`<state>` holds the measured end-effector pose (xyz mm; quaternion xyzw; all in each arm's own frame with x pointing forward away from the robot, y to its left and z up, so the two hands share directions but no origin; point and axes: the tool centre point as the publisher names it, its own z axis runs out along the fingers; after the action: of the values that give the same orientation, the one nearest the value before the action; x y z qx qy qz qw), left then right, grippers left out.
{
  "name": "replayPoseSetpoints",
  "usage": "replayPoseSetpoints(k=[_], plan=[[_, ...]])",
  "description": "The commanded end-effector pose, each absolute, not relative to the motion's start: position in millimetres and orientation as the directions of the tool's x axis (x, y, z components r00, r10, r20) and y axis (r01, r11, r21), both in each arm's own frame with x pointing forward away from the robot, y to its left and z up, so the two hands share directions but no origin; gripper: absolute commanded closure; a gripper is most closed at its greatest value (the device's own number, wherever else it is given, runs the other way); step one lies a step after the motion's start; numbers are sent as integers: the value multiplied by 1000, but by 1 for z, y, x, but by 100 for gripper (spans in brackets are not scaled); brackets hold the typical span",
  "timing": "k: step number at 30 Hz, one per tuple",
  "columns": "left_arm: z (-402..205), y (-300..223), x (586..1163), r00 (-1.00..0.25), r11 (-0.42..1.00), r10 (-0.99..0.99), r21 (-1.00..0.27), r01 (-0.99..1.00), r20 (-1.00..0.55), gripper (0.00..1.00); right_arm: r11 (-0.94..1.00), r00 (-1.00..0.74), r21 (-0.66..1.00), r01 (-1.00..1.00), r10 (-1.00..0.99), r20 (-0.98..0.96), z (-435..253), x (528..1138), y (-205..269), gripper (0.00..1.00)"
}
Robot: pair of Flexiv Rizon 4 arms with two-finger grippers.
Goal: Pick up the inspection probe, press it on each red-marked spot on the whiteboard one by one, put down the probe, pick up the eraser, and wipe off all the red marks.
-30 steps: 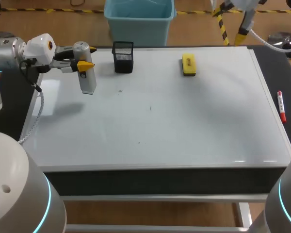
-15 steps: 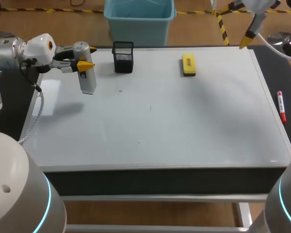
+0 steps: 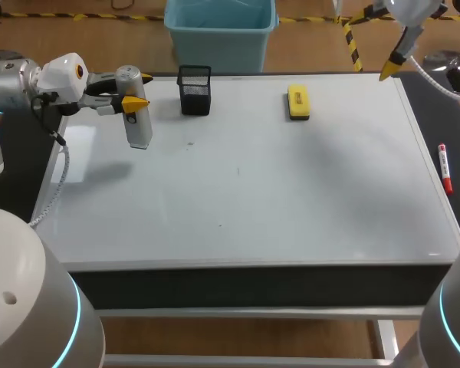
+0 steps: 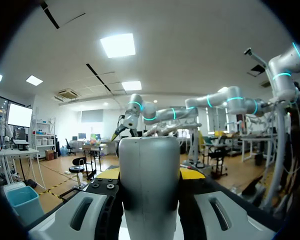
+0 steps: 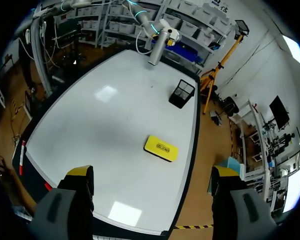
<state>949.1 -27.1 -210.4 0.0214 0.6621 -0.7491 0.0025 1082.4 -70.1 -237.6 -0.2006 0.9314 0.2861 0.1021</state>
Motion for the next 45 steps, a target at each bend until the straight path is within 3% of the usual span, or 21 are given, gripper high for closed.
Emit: replayPoseSetpoints(k=[1,12,31,45], plan=[[-210,-27,950,-999,-125,26,-992,32,-36,100,756,-898,490,-433,-319,-302,-237,1083,-71,0],[-196,-37,966,-997,-113,38,-992,64,-68,100,756,-898,490,-433,-319,-302,-237,1083,-71,0],[-136,-107,1067,-982,-142,78,-977,158,-170,100,756,-898,490,-433,-319,-302,-237,1083,-71,0],[-142,-127,1108,-987,-151,36,-977,149,-156,100,756,-898,490,-433,-319,-302,-237,1083,-71,0]])
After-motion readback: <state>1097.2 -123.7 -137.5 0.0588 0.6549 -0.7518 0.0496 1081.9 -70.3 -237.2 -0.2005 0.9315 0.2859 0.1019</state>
